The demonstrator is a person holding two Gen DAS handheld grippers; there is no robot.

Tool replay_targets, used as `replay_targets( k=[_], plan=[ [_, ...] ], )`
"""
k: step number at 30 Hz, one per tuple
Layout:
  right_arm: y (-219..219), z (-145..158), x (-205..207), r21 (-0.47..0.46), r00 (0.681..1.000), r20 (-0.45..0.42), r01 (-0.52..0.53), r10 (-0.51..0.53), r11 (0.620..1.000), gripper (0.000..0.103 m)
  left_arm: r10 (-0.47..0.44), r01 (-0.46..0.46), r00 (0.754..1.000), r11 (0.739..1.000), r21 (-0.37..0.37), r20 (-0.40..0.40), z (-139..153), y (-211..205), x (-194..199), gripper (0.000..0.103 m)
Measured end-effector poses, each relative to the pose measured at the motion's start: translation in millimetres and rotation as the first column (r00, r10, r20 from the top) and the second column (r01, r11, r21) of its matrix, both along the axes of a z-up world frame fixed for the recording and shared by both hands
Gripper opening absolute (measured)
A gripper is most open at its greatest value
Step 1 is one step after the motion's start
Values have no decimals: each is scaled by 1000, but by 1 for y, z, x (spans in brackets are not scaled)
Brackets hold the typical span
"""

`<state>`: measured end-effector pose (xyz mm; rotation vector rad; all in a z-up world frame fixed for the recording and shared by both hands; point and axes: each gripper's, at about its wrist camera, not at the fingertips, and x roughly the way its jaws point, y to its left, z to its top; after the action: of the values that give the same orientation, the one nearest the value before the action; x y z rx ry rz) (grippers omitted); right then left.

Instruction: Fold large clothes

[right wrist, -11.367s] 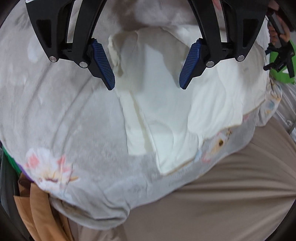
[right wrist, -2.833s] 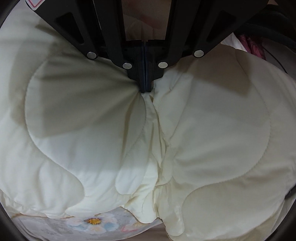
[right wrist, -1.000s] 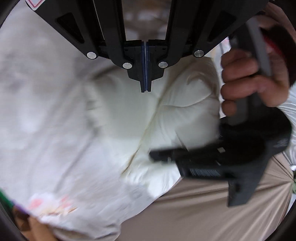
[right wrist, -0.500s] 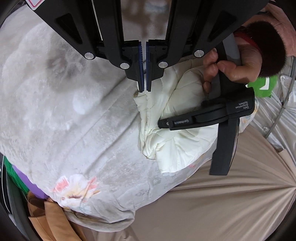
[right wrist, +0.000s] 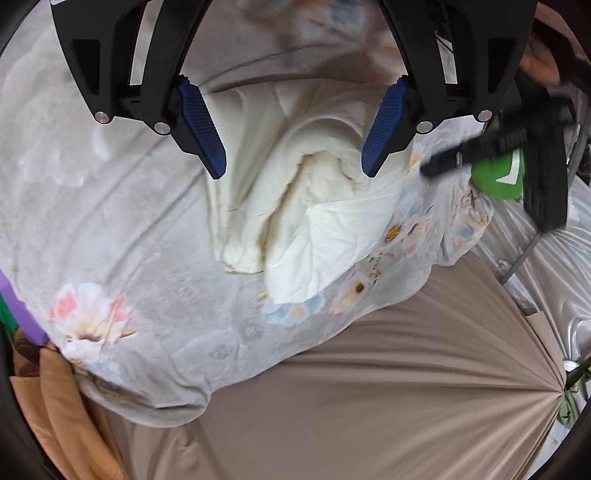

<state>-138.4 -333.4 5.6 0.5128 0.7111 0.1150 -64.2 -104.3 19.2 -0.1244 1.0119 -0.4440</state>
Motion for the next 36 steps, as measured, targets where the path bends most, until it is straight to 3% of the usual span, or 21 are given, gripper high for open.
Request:
replay_targets(
  k=[6, 8, 10, 13, 15, 17, 18, 20, 22, 25, 28, 30, 32, 33, 36],
  plan=[
    [26, -13, 24, -28, 996, -73, -46, 44, 999, 79, 71, -68, 990, 997, 34, -125, -50, 34, -13, 76],
    [25, -25, 35, 28, 991, -124, -54, 58, 998, 68, 76, -67, 992, 994, 83, -104, -61, 29, -4, 76],
    [21, -26, 41, 81, 989, -133, -57, 68, 995, 39, 62, -49, 992, 991, 127, -107, -72, 25, 4, 76],
    [15, -5, 35, 84, 996, -58, -65, 69, 994, 20, 15, -11, 999, 991, 133, -29, -66, 17, 10, 75],
    [8, 8, 22, 86, 999, 3, -37, 37, 996, 18, -48, 37, 997, 984, 175, 55, -51, 5, 8, 74],
    [-3, 3, 13, 89, 1000, 11, 7, -8, 996, 17, -95, 70, 990, 973, 221, 103, -41, -8, 8, 72],
    [-14, -12, 13, 102, 999, -28, 36, -33, 994, 17, -110, 83, 989, 968, 236, 100, -42, -13, 10, 72],
    [-33, -58, 17, 149, 988, -142, 78, -56, 986, 18, -123, 111, 992, 967, 229, 39, -56, -23, 16, 72],
    [-44, -99, 17, 172, 978, -203, 89, -53, 981, 21, -123, 127, 992, 968, 217, -30, -72, -29, 18, 70],
    [-45, -117, 14, 163, 980, -196, 79, -46, 983, 21, -121, 134, 990, 972, 194, -78, -68, -30, 9, 65],
    [-52, -121, 14, 214, 984, -178, 63, -24, 975, 23, -122, 126, 992, 986, 109, -40, -33, -21, -2, 63],
    [-57, -117, 11, 249, 984, -176, 66, -22, 966, 26, -112, 107, 993, 989, 98, 48, -7, -21, -6, 65],
    [-59, -97, 1, 204, 985, -163, 94, -61, 974, 36, -102, 86, 988, 987, 140, 118, 8, -29, 2, 68],
    [-57, -86, -5, 166, 985, -148, 108, -84, 980, 46, -96, 75, 987, 985, 154, 132, 8, -35, 8, 68],
    [-55, -46, -23, 61, 989, -68, 134, -129, 989, 47, -71, 52, 992, 984, 170, 107, -3, -55, 33, 68]
  ],
)
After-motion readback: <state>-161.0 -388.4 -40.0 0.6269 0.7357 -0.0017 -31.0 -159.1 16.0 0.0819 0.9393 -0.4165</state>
